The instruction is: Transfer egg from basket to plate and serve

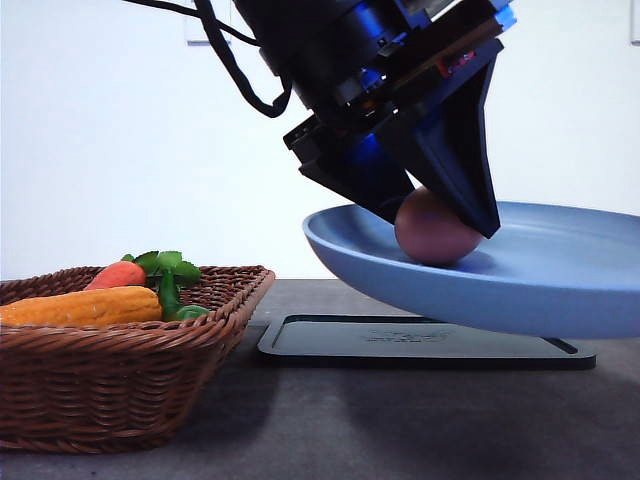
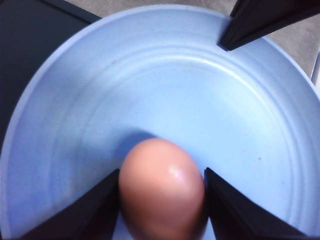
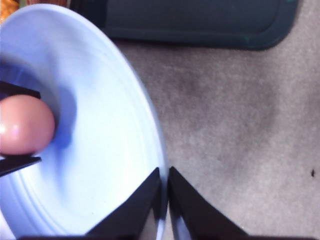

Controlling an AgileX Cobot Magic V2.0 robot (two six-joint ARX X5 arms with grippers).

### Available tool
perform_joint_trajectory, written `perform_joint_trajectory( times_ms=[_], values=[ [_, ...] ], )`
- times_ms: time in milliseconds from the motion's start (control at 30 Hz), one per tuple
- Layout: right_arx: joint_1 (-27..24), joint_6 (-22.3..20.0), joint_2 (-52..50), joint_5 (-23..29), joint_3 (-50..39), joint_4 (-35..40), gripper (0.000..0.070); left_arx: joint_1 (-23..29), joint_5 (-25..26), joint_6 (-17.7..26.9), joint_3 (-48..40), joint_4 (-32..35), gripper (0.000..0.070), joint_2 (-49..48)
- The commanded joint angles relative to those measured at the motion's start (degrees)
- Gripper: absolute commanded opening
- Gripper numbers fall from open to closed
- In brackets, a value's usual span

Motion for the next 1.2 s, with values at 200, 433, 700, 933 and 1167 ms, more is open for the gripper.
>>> perform_joint_trajectory(
  times_ms=[200, 433, 700, 933, 1167],
  values=[
    [0.28, -0.21, 0.52, -0.63, 0.85, 0.28, 0.0, -0.63, -0.22, -1.47, 0.85, 0.29, 0.0375, 0.92],
    [0.28, -0.24, 3.14, -0.65, 0.85, -0.8, 0.0, -0.63, -0.23, -3.0, 0.87, 0.2, 0.0417, 0.89],
    [0.08, -0.7, 12.43, -0.77, 0.93, 0.96, 0.0, 0.02, -0.24, -4.41, 0.9, -1.44, 0.0429, -3.74],
    [-0.74, -0.46, 21.89, -3.62, 3.0, 7.08, 0.0, 1.67, -0.27, -4.42, 0.9, -6.59, 0.0426, -14.25],
    [-0.81, -0.44, 31.5, -3.6, 10.84, 10.45, 0.0, 3.82, -2.98, -4.4, 0.9, -13.25, 0.0426, -25.8]
  ],
)
